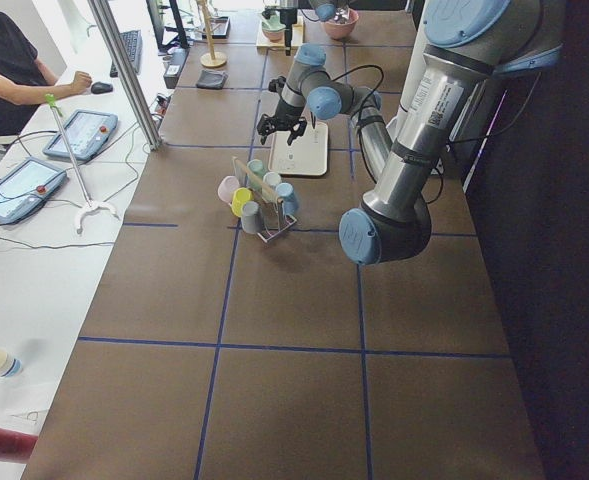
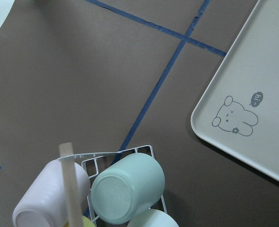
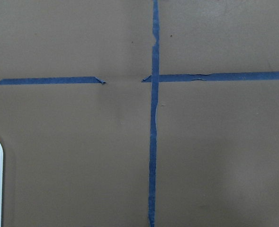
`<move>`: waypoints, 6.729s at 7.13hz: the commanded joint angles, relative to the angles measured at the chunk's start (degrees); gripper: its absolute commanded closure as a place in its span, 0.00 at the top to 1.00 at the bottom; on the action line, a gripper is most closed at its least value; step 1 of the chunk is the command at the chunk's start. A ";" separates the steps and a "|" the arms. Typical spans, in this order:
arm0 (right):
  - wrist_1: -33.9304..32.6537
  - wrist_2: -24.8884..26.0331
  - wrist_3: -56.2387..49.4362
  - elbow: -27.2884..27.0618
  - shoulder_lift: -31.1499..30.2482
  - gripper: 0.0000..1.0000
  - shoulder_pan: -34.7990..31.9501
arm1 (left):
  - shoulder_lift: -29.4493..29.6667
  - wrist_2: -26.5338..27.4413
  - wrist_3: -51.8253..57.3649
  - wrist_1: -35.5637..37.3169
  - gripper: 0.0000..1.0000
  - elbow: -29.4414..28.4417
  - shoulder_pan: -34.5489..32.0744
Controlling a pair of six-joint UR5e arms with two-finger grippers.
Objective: Pick up and place green cup on tray
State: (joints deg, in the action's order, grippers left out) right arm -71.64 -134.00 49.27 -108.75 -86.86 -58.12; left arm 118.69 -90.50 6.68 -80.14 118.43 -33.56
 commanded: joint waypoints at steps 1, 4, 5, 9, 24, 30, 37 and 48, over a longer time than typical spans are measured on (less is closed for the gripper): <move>0.19 -0.03 -0.32 -0.41 -1.82 0.99 -0.42 | 9.04 16.33 11.89 11.52 1.00 -5.63 7.25; 2.20 -0.03 -0.32 -0.50 -5.77 0.99 -0.33 | 11.29 34.45 24.65 15.17 1.00 -15.49 12.00; 2.56 -0.12 -0.32 -0.15 -6.13 0.99 -0.24 | 12.60 37.74 27.22 18.15 1.00 -16.56 12.37; 2.48 -1.08 -0.32 0.82 -6.83 0.99 -0.24 | 18.85 46.10 27.16 32.81 1.00 -28.25 15.01; 2.47 -6.01 -0.14 0.74 -8.94 0.99 -2.88 | 12.97 54.56 27.24 27.14 1.00 -35.46 14.49; 2.47 -7.94 -0.23 0.82 -9.12 0.99 -3.84 | 12.96 55.00 26.46 27.23 0.83 -36.17 14.40; 2.47 -7.94 -0.14 0.82 -8.94 0.99 -4.11 | 6.28 55.26 27.15 28.46 0.78 -17.30 13.26; 2.74 -7.50 -0.32 0.83 -8.50 0.99 -4.90 | 4.79 35.04 -45.11 -36.44 0.70 -12.91 14.57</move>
State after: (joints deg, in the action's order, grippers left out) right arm -68.94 -141.50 48.96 -107.83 -95.47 -62.73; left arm 123.53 -55.47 -28.96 -101.81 111.05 -19.17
